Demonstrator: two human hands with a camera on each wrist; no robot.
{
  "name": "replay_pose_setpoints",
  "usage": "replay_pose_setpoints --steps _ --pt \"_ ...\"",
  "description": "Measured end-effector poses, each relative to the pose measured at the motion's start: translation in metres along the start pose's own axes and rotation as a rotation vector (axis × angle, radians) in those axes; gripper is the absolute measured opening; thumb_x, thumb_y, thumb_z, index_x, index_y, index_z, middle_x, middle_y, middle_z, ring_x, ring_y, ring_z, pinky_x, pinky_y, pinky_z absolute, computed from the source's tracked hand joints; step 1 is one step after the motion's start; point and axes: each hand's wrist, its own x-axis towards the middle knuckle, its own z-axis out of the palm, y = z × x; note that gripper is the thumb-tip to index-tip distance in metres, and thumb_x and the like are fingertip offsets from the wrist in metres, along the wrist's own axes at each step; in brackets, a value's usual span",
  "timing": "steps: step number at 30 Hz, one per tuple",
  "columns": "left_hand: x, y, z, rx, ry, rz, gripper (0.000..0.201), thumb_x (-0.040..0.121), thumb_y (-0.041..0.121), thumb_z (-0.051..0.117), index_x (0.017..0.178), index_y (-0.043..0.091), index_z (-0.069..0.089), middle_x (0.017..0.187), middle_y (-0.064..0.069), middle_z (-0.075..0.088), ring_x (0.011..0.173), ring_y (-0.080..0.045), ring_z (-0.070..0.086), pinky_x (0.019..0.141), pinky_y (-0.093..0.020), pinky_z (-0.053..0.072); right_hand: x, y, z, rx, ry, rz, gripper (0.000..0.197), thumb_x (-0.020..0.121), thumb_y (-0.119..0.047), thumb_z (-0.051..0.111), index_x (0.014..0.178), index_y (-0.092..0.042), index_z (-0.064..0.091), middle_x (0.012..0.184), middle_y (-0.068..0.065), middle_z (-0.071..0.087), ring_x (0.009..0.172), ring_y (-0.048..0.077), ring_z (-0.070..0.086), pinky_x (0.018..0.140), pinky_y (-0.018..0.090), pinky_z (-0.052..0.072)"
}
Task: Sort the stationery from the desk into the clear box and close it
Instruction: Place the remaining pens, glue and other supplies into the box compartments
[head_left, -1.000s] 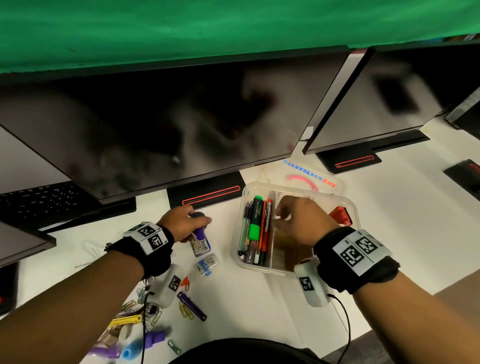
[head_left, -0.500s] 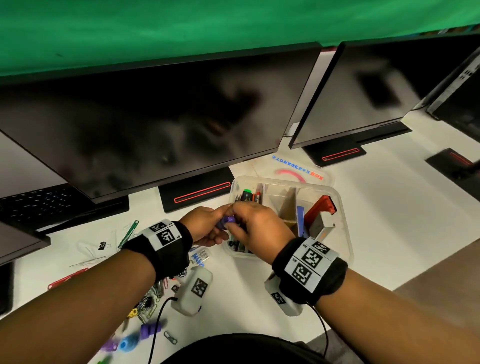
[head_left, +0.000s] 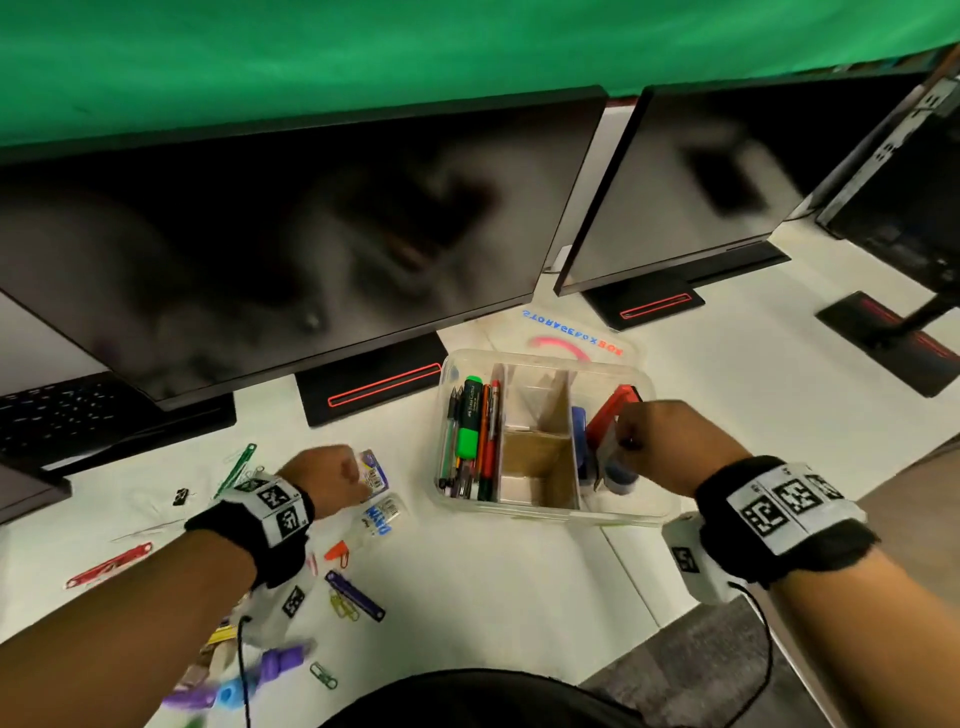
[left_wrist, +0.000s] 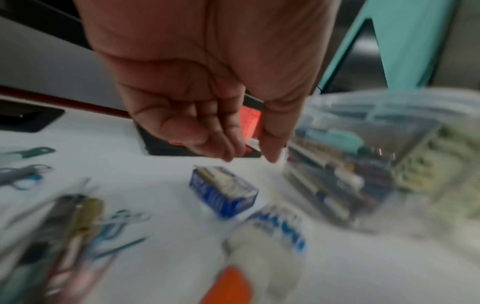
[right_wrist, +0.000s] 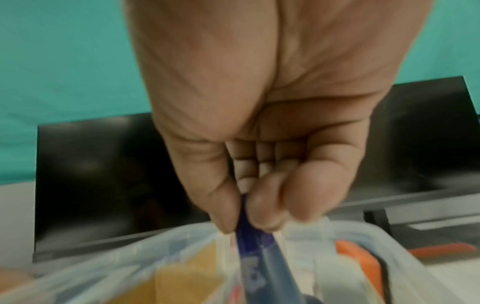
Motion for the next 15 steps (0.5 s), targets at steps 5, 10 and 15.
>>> replay_pose_setpoints --steps 5,10,15 --pt "-0.009 -0.011 0.023 0.256 -0.230 0.014 0.065 0.067 0.050 0.076 0.117 0.017 0.050 0.118 0.000 0.059 0.108 -0.019 0.059 0.085 -0.025 0.043 0.013 -0.002 0.026 -0.039 -0.179 0.062 0.021 0.080 -0.011 0.065 0.101 -0.012 0.062 0.086 0.005 0.059 0.083 0.023 0.059 0.060 0.020 0.038" --pt "-0.011 -0.012 0.034 0.338 -0.176 0.069 0.047 0.078 0.035 0.068 0.117 0.016 0.050 0.123 -0.005 0.059 0.113 -0.022 0.058 0.089 -0.028 0.045 0.023 0.000 0.043 -0.040 -0.257 0.147 0.028 0.073 -0.010 0.071 0.094 -0.012 0.053 0.078 0.001 0.056 0.073 0.019 0.057 0.063 0.023 0.048" --pt "-0.010 -0.012 0.035 0.276 -0.168 0.063 0.037 0.084 0.030 0.062 0.117 0.016 0.054 0.123 -0.004 0.062 0.113 -0.021 0.059 0.089 -0.026 0.044 0.032 -0.002 0.057 -0.102 -0.281 0.177 0.037 0.079 -0.012 0.068 0.114 -0.004 0.058 0.097 0.009 0.062 0.099 0.026 0.063 0.084 0.028 0.049"
